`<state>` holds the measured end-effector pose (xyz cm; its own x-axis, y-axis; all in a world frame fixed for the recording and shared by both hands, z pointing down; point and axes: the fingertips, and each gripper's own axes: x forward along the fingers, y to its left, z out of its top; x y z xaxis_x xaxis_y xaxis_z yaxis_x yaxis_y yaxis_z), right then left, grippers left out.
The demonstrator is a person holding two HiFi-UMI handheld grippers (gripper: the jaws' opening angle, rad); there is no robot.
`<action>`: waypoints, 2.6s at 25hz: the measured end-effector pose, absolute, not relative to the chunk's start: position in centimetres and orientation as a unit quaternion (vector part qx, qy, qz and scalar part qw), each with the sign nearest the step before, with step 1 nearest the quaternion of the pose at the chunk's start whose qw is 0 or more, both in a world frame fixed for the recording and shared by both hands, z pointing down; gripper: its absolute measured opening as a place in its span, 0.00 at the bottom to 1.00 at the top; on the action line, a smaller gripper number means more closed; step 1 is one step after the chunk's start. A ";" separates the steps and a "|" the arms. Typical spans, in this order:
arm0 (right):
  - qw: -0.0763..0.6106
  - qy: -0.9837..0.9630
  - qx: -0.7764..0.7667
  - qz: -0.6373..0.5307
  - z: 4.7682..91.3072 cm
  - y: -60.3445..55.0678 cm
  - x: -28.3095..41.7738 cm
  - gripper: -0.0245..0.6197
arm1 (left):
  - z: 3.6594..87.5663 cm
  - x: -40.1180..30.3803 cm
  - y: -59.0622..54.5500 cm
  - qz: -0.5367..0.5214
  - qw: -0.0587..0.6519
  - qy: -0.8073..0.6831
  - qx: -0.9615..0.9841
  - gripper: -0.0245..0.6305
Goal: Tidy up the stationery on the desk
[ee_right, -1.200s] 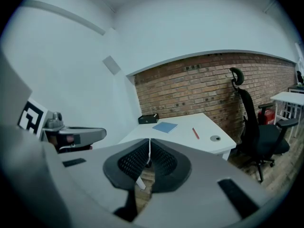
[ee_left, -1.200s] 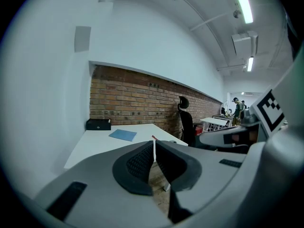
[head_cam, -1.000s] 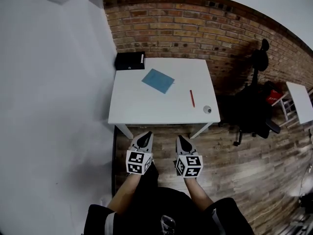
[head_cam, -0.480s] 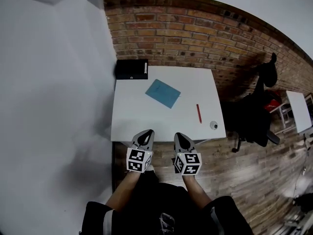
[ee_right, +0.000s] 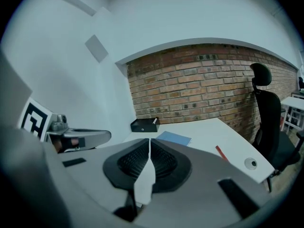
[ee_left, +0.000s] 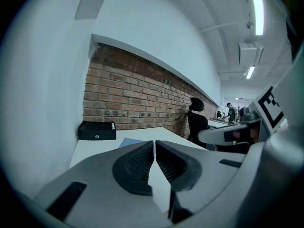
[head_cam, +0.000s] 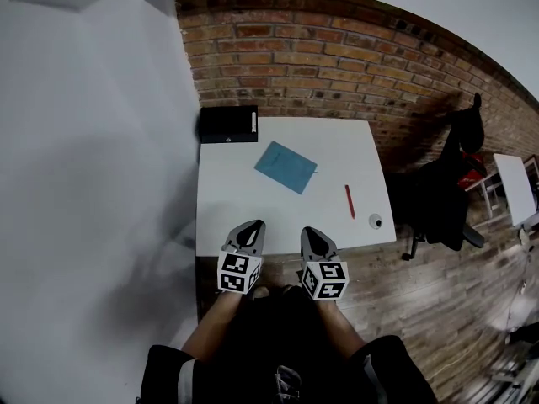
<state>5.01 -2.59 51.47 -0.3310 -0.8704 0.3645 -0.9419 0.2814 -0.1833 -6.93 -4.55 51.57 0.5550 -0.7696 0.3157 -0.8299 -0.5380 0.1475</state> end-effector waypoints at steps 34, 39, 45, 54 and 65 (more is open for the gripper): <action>0.154 -0.810 0.534 0.188 58.3 -24.2 7.2 0.10 | 60.3 -2.8 -22.1 0.152 0.211 -0.442 0.859 0.08; 0.185 -0.821 0.507 0.185 60.5 -27.5 7.3 0.19 | 63.4 -3.1 -23.5 0.160 0.256 -0.478 0.825 0.21; 0.233 -0.851 0.437 0.174 62.5 -30.8 6.4 0.24 | 65.4 -3.5 -25.5 0.140 0.301 -0.525 0.784 0.37; 0.296 -0.877 0.347 0.153 66.4 -34.6 6.4 0.26 | 68.4 -1.8 -26.4 0.136 0.368 -0.563 0.728 0.39; 0.367 -0.869 0.283 0.173 71.8 -36.7 6.7 0.29 | 71.7 0.7 -27.2 0.120 0.473 -0.557 0.673 0.38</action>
